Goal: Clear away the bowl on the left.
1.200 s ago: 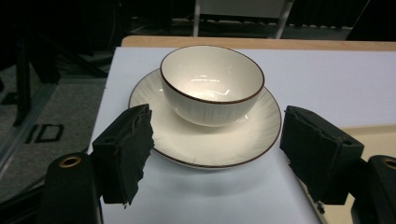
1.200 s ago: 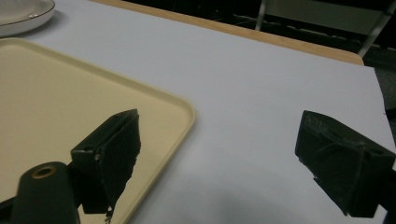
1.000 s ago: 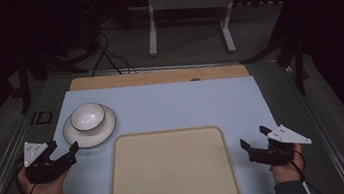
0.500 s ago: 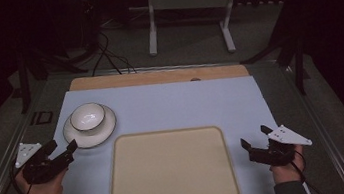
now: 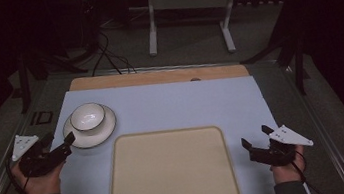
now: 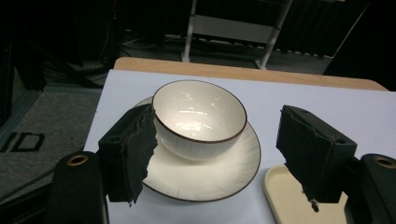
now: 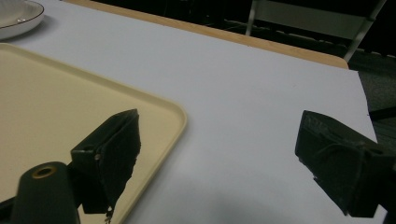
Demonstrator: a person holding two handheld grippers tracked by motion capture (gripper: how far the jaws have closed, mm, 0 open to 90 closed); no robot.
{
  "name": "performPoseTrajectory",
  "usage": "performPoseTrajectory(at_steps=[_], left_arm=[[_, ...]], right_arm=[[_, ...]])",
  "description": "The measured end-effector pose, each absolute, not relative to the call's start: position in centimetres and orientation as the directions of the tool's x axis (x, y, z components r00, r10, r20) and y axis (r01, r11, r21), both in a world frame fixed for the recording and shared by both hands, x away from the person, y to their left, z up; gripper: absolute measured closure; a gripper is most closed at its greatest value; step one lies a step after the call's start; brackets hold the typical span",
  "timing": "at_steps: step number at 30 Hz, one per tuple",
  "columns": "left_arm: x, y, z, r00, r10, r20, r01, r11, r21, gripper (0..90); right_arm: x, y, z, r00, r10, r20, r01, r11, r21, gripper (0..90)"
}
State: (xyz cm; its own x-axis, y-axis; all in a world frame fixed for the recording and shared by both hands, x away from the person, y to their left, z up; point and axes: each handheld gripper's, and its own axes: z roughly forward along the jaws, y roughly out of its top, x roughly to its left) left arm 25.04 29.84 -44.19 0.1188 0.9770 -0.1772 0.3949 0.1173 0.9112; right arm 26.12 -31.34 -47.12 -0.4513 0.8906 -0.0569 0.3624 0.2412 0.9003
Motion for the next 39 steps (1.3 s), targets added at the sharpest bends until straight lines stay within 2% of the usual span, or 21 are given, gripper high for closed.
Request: performPoseTrajectory(at_steps=[17,39], left_arm=[[27.0,29.2,-43.4,0.134,0.98,-0.144,0.398,0.08,0.914,28.9],[29.2,29.1,-43.8,0.141,0.978,-0.152,0.409,0.082,0.909,28.9]], right_arm=[[26.0,-31.2,-47.1,-0.46,0.886,-0.059,0.358,0.246,0.901,13.7],[26.0,-31.2,-47.0,-0.464,0.884,-0.062,0.354,0.249,0.901,13.8]])
